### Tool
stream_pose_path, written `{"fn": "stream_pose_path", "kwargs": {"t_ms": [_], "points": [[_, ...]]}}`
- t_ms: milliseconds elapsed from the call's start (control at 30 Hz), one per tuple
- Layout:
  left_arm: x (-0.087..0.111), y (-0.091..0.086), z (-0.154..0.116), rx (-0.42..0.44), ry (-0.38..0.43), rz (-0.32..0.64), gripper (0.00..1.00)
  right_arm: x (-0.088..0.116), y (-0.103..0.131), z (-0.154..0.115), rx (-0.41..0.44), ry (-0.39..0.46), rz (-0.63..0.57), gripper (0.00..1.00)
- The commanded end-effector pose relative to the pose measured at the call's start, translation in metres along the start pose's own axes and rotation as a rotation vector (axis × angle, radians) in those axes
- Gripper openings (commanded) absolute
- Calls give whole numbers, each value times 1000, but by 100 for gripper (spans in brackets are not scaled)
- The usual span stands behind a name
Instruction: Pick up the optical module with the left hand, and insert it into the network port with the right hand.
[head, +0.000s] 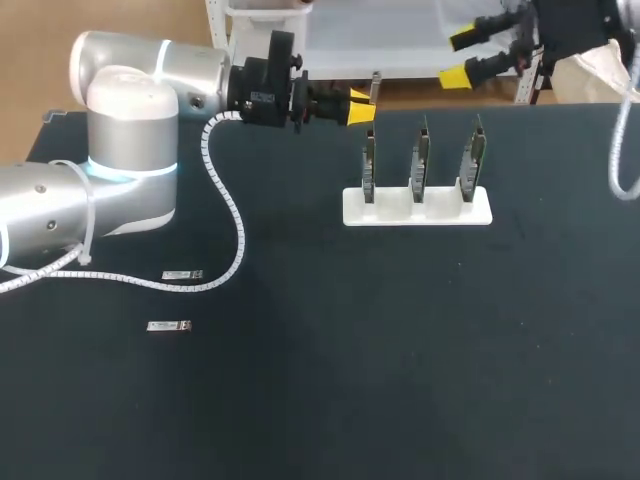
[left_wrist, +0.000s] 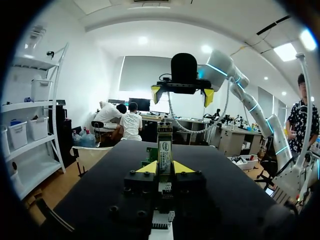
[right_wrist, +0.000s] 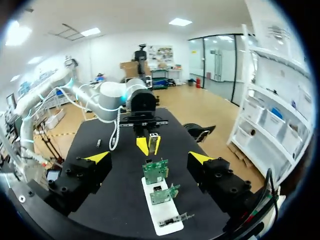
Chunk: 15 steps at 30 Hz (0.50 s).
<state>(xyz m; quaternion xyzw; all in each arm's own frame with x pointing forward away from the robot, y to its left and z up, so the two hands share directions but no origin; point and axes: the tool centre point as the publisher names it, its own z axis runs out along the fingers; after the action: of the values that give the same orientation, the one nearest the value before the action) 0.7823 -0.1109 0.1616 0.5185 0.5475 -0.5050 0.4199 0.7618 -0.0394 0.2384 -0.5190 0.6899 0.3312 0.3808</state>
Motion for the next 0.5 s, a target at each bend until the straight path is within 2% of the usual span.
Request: {"fn": "stream_pose_path", "kwargs": {"t_ms": [33,500], "points": [[1,-1,0,-4,-1,1,0,-5,-7,12,-384,58,-93,100],[1,-1,0,-4,-1,1,0,-2,7,38,-426,43,-66,100]]}}
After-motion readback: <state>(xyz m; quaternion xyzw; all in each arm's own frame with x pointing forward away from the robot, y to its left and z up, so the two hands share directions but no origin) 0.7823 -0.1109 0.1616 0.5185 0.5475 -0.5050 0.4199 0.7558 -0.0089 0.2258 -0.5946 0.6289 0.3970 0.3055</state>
